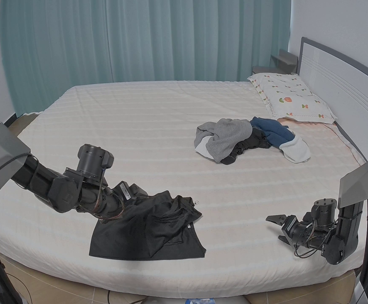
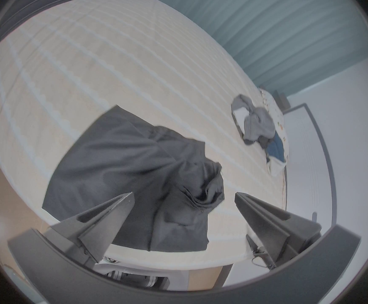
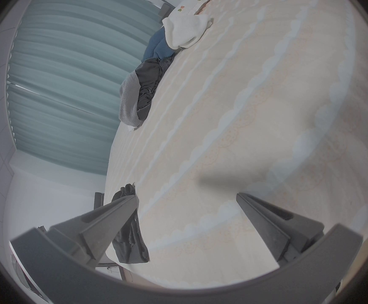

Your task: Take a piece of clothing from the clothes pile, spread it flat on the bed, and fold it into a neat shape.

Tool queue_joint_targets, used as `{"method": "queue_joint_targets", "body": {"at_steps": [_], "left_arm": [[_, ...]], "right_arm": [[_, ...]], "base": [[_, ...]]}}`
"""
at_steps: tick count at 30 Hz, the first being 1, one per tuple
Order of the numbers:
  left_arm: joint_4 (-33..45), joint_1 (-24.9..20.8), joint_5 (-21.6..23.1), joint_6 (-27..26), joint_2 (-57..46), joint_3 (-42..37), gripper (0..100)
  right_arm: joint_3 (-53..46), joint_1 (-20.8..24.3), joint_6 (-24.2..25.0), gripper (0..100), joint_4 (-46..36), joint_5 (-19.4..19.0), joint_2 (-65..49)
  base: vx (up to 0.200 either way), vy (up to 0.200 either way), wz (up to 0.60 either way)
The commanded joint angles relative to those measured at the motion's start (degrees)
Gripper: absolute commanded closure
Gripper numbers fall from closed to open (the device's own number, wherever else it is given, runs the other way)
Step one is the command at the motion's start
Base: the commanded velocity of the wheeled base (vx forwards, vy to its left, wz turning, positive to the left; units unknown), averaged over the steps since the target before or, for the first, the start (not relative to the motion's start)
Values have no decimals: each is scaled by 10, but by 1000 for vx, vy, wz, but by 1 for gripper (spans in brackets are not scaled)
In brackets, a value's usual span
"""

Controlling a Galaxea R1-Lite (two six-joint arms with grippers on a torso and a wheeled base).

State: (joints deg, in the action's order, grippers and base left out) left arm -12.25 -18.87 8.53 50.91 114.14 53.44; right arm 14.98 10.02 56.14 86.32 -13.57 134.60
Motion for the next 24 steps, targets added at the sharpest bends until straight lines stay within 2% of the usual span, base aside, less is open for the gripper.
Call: {"method": "queue_joint_targets", "body": {"at_steps": [1, 6, 9, 12, 13, 15, 22, 24], "left_arm": [[-62, 51, 20, 19, -12, -71, 0], [-126, 92, 57, 34, 12, -101, 0], [-139, 105, 61, 33, 28, -103, 0], [-140, 107, 61, 33, 34, -103, 0], [-158, 109, 61, 32, 50, -103, 0], [-168, 113, 61, 33, 55, -105, 0], [-178, 124, 83, 34, 63, -108, 0], [-178, 124, 83, 34, 67, -108, 0]], "right_arm": [[8, 9, -4, 0, 0, 23, 5], [11, 53, -44, 0, -9, 79, -25], [26, 86, -60, 0, -29, 108, -37], [34, 95, -64, 0, -40, 115, -40], [77, 121, -89, 0, -111, 156, -56], [106, 130, -101, 0, -155, 171, -72], [213, 187, -105, 0, -346, 192, -143], [235, 201, -109, 0, -376, 201, -144]], "base": [[0, 200, 0], [0, 200, 0], [0, 200, 0], [0, 200, 0], [0, 200, 0], [0, 200, 0], [0, 200, 0], [0, 200, 0]]}}
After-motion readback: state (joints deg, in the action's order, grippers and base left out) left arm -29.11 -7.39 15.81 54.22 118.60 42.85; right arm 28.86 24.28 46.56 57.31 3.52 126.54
